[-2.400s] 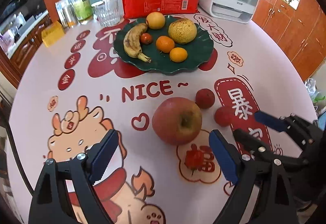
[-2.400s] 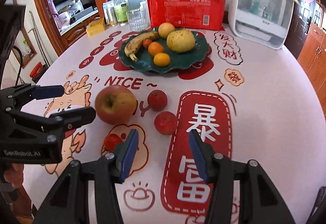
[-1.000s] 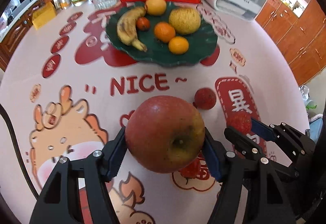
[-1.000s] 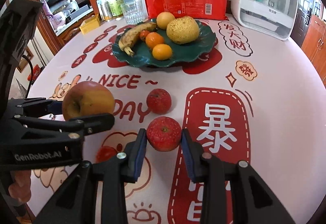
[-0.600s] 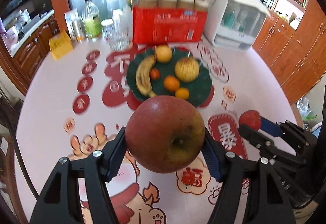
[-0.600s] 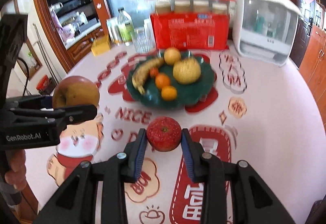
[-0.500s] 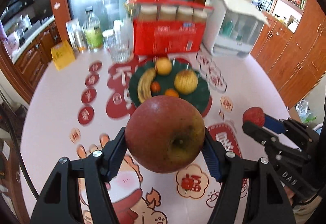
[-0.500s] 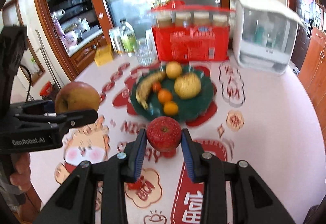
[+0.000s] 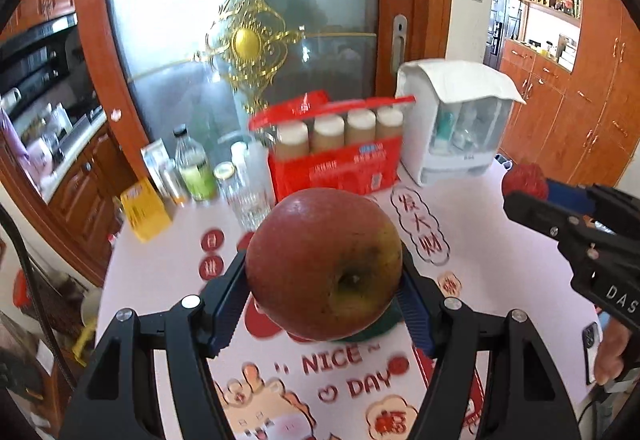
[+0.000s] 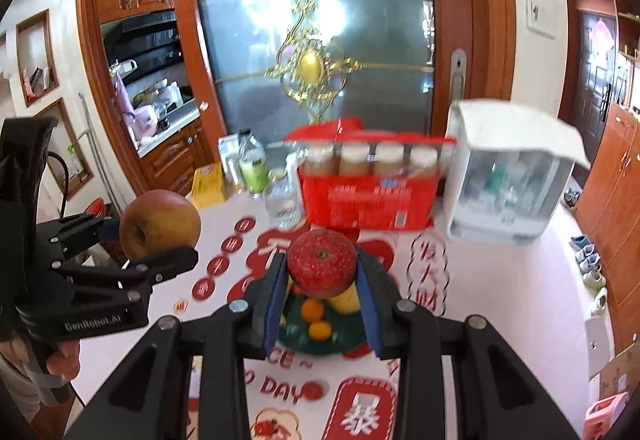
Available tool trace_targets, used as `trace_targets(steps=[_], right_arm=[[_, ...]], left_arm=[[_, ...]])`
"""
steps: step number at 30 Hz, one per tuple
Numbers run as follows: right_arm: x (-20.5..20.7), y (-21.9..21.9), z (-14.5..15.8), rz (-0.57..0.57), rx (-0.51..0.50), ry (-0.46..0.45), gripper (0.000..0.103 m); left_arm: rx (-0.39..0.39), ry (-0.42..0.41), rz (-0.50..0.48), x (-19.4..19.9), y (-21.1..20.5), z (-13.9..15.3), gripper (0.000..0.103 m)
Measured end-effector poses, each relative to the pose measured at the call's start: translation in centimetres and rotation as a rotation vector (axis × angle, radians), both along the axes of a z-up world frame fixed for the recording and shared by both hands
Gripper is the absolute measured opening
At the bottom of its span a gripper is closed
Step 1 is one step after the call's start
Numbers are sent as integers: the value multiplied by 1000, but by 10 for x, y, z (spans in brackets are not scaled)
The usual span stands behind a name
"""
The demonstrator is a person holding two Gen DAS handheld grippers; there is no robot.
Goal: Organize fruits
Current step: 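Carry apple and small red fruit onto the green plate and open both tools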
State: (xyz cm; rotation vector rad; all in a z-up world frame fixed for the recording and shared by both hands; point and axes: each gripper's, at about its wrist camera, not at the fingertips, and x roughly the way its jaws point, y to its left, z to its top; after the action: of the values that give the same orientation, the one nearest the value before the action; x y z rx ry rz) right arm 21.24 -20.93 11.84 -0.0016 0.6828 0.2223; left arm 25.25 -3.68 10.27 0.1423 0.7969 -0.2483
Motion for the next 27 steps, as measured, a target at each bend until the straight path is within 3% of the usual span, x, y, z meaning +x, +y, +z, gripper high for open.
trace_targets(steps=[6,11,17,27], right_arm=[[42,-8,5,-37,-8,18,34],[70,-12,-18,-62,-8,68,34],[95,-10,-73,-69,-10,176,34],[122,-2,-192,-70,-38,409,34]], left_arm=[[28,9,1,43,-15,-2,67],[50,60,-21,76,-28,-33,67],[73,149,-57,105,-40,-87,67],[137,287,-109,143,-54,-183,67]])
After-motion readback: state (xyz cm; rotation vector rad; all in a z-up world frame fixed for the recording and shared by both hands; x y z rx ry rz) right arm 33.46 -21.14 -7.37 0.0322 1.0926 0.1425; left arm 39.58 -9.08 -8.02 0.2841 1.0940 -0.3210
